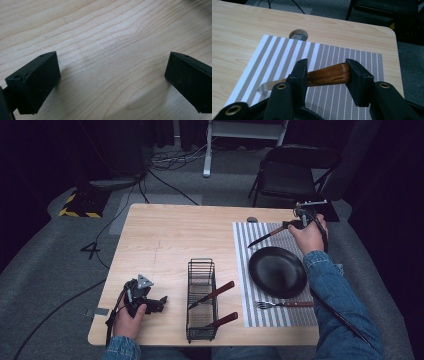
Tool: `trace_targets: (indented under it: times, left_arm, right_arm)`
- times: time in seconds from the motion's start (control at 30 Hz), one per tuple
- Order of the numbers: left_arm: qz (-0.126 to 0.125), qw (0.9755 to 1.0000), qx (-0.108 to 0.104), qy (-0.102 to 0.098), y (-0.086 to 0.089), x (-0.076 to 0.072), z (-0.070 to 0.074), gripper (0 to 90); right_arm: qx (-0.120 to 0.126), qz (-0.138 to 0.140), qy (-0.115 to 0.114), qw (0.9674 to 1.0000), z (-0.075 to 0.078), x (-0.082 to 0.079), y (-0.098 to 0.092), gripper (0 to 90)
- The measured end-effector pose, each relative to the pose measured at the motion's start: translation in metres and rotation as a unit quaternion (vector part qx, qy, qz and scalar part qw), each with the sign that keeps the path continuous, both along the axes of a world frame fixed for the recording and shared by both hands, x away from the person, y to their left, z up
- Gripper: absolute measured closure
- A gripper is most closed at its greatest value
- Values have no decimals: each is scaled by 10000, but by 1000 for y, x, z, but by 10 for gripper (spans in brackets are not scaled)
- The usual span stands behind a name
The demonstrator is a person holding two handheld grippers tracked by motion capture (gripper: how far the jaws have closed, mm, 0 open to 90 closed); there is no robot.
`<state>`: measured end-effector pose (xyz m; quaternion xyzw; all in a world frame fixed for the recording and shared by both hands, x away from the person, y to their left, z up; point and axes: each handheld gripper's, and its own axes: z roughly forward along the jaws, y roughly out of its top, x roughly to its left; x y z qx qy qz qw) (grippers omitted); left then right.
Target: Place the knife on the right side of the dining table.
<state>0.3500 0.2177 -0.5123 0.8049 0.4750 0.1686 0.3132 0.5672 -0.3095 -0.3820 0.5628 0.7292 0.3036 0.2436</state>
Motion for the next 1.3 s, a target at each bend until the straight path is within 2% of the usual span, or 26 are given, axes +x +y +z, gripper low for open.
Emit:
trace_targets:
  times: [0.4, 0.87, 1.07, 1.3]
  left_arm:
    - [-2, 10000, 2, 1, 0, 0, 0, 2]
    - [-1, 10000, 1, 0, 0, 0, 0, 2]
    - [-2, 10000, 2, 1, 0, 0, 0, 2]
    - [-1, 10000, 1, 0, 0, 0, 0, 2]
  right_arm:
    - [-82, -140, 101, 9998, -15, 3, -7, 461]
    - [-214, -136, 232, 9994, -33, 5, -14, 370]
    - [-161, -187, 311, 9992, -40, 5, -19, 360]
    - [-249, -200, 401, 9987, -48, 5, -22, 347]
